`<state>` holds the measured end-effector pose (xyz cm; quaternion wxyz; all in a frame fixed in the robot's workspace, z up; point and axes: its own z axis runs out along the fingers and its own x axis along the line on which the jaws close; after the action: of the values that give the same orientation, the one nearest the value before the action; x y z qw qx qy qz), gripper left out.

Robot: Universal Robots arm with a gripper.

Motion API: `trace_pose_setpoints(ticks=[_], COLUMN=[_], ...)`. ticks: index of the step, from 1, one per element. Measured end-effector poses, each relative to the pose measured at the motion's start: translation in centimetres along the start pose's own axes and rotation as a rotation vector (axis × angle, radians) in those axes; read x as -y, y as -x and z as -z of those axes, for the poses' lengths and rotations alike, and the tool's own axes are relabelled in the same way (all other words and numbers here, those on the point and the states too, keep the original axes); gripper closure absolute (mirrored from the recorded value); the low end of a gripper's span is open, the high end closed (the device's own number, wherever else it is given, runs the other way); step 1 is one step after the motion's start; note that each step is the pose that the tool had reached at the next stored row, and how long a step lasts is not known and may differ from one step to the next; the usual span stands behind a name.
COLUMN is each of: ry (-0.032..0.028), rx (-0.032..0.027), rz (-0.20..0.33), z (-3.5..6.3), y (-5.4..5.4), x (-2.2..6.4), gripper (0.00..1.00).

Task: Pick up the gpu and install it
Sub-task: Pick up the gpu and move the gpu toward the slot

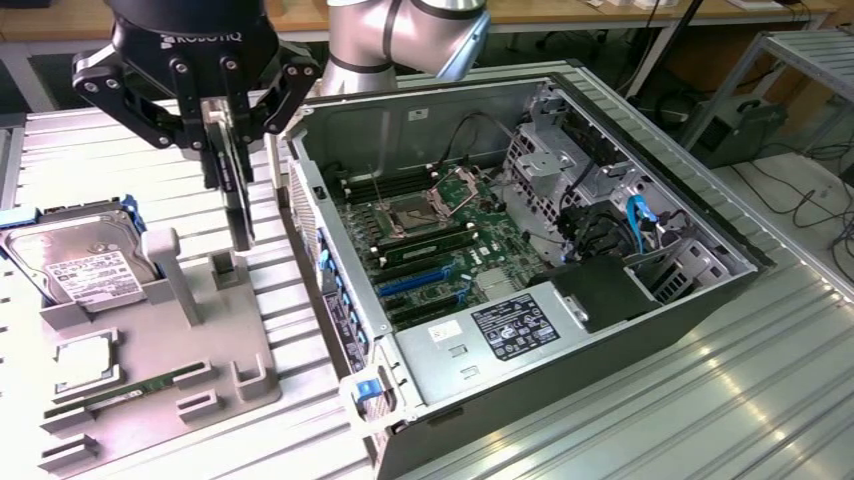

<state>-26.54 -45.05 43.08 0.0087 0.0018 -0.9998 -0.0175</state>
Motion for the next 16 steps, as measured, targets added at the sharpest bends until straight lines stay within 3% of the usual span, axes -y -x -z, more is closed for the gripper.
trace_pose_setpoints(ticks=[16], ry=[0.0001], rx=[0.0001], rz=[0.000], z=[0.02], y=[1.1], x=[0.00], gripper=[0.73])
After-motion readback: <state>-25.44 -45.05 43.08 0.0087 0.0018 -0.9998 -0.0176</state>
